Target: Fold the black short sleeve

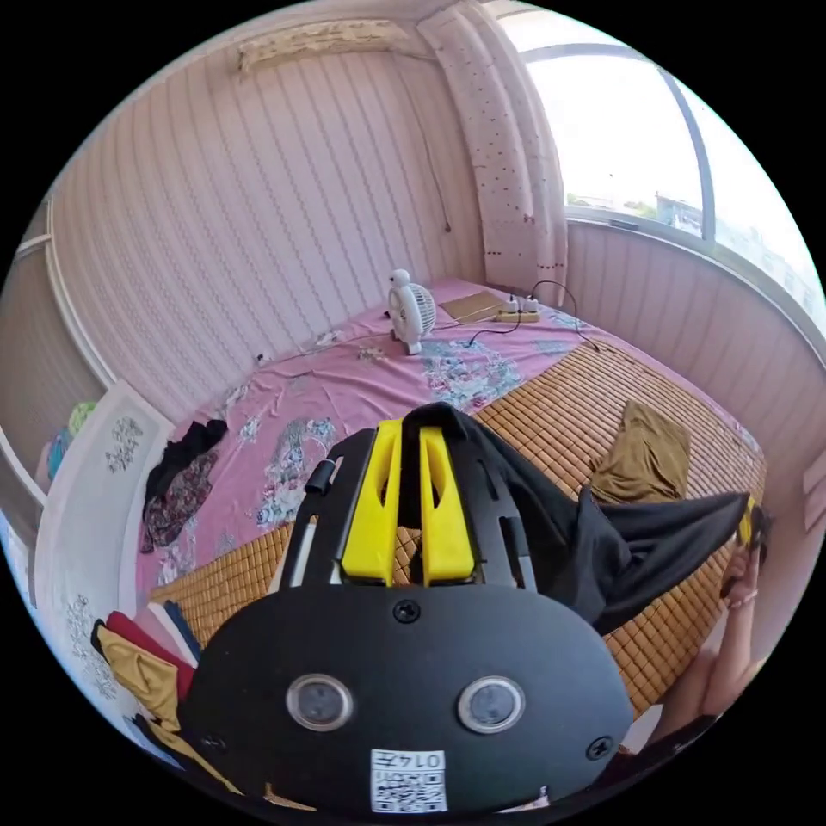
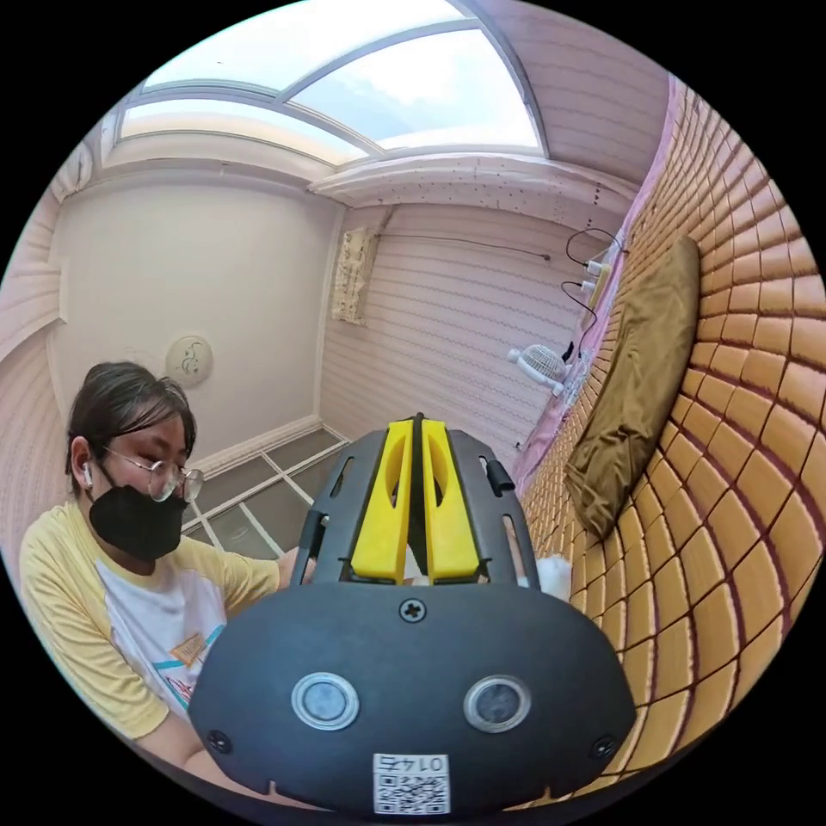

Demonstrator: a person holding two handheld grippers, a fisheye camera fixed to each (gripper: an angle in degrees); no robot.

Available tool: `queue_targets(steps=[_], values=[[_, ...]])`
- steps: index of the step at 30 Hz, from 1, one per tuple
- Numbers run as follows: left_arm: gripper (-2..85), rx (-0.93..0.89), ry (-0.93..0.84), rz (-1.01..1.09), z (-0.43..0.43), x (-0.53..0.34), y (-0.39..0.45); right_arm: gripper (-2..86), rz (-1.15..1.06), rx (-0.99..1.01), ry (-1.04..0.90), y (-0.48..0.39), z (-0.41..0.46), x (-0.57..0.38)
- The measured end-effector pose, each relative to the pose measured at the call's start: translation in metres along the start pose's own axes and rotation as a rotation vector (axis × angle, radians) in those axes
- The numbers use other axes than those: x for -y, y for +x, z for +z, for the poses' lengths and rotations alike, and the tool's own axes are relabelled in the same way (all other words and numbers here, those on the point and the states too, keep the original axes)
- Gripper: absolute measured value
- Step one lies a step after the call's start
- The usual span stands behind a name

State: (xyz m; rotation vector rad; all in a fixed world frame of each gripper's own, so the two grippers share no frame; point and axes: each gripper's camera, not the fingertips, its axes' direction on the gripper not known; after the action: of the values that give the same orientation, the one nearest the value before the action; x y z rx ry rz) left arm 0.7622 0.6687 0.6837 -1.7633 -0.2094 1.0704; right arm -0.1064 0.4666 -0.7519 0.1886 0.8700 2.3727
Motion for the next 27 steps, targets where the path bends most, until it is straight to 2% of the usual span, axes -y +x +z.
queue_targets(steps=[2,4,6,10,12,14,17,19,21,24,27], values=[[5.3,-0.034,-0.116,-0.198,0.059,0.0,-0.021,0.9,0.063,-0.201,-0.082,0.011,0.019,-0.007],[5.4,-0.104,-0.067,-0.275,0.074,-0.018,-0.02,0.9,0.087,-0.425,-0.175,0.015,0.032,-0.008],[5.5,-0.182,-0.001,-0.28,0.075,-0.042,-0.012,1.0,0.058,-0.567,-0.226,0.011,0.044,-0.01],[6.1,-0.246,-0.082,-0.17,0.076,-0.119,0.01,1.0,-0.054,-0.711,-0.267,-0.002,0.069,-0.017],[6.3,-0.252,-0.128,-0.182,0.081,-0.166,0.014,1.0,-0.056,-0.713,-0.288,0.001,0.076,-0.02],[8.4,-0.346,-0.229,-0.196,0.106,-0.223,0.024,1.0,-0.036,-0.682,-0.289,0.007,0.082,-0.025],[8.8,-0.408,-0.406,-0.258,0.151,-0.26,0.04,1.0,-0.022,-0.656,-0.295,0.013,0.09,-0.034],[6.7,-0.39,-0.514,-0.189,0.176,-0.267,0.05,1.0,-0.026,-0.648,-0.318,0.014,0.097,-0.038],[2.2,-0.336,-0.492,-0.141,0.177,-0.262,0.044,1.0,-0.031,-0.643,-0.325,0.015,0.101,-0.043],[-0.4,-0.4,-0.552,-0.105,0.176,-0.254,0.023,1.0,-0.033,-0.595,-0.335,0.017,0.107,-0.049],[-0.8,-0.533,-0.474,-0.068,0.133,-0.247,-0.009,1.0,-0.047,-0.476,-0.362,0.017,0.114,-0.052]])
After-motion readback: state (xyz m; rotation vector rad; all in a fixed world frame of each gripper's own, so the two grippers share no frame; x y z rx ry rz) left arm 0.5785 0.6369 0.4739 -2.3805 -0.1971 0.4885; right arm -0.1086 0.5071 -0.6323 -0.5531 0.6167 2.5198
